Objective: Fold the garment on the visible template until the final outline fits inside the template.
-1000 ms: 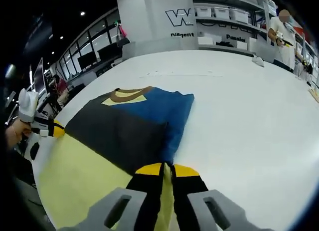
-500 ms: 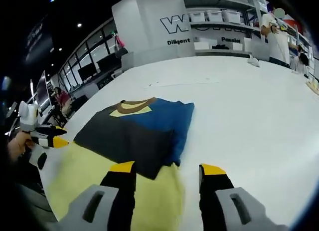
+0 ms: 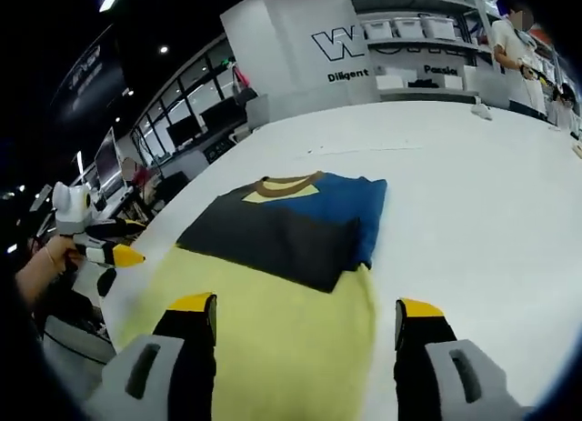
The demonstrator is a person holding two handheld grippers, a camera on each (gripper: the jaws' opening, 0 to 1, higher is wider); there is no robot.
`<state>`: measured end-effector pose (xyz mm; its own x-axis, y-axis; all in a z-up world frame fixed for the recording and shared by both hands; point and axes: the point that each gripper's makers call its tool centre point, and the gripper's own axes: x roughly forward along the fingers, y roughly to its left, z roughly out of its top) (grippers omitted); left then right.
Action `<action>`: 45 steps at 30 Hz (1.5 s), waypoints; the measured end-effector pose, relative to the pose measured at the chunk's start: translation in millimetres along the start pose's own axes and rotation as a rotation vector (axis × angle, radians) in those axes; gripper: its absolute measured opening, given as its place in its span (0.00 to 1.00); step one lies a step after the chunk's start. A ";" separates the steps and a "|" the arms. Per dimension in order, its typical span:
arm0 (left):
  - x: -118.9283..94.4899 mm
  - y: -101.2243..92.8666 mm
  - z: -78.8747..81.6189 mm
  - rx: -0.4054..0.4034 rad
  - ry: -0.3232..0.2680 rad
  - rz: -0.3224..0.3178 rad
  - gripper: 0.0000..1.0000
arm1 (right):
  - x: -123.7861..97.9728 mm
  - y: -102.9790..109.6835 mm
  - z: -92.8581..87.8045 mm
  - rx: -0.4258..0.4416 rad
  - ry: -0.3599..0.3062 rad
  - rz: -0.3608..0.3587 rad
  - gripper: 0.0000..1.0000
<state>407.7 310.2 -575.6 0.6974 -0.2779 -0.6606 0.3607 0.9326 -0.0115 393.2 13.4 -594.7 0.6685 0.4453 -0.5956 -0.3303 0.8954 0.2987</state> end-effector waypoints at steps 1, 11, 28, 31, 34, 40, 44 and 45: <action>-1.7 -0.1 -1.0 0.001 -0.001 -0.001 0.92 | -2.1 1.7 -1.4 -0.002 -0.001 0.005 0.79; -25.9 -12.8 -21.9 0.030 0.025 -0.065 0.97 | -24.7 20.4 -20.6 -0.044 0.018 0.106 0.81; -59.6 -34.9 -72.0 0.058 0.105 -0.217 0.89 | -57.9 32.1 -57.8 -0.136 0.107 0.168 0.81; -62.8 -37.4 -79.8 0.047 0.117 -0.219 0.88 | -64.6 32.6 -64.7 -0.134 0.110 0.171 0.80; -67.9 -38.4 -90.4 0.010 0.138 -0.217 0.83 | -71.6 33.1 -76.9 -0.115 0.131 0.167 0.77; -77.3 -38.3 -102.8 -0.056 0.165 -0.218 0.74 | -82.1 23.8 -89.6 -0.111 0.146 0.120 0.69; -78.7 -38.6 -103.6 -0.061 0.154 -0.216 0.74 | -85.9 19.8 -94.9 -0.130 0.167 0.092 0.63; -78.9 -38.5 -105.3 -0.064 0.161 -0.213 0.73 | -87.0 19.6 -95.9 -0.125 0.170 0.088 0.63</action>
<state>273.6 320.4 -602.1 0.5007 -0.4339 -0.7490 0.4453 0.8712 -0.2070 264.6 -7.4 -608.5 0.5151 0.5064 -0.6916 -0.4695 0.8417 0.2666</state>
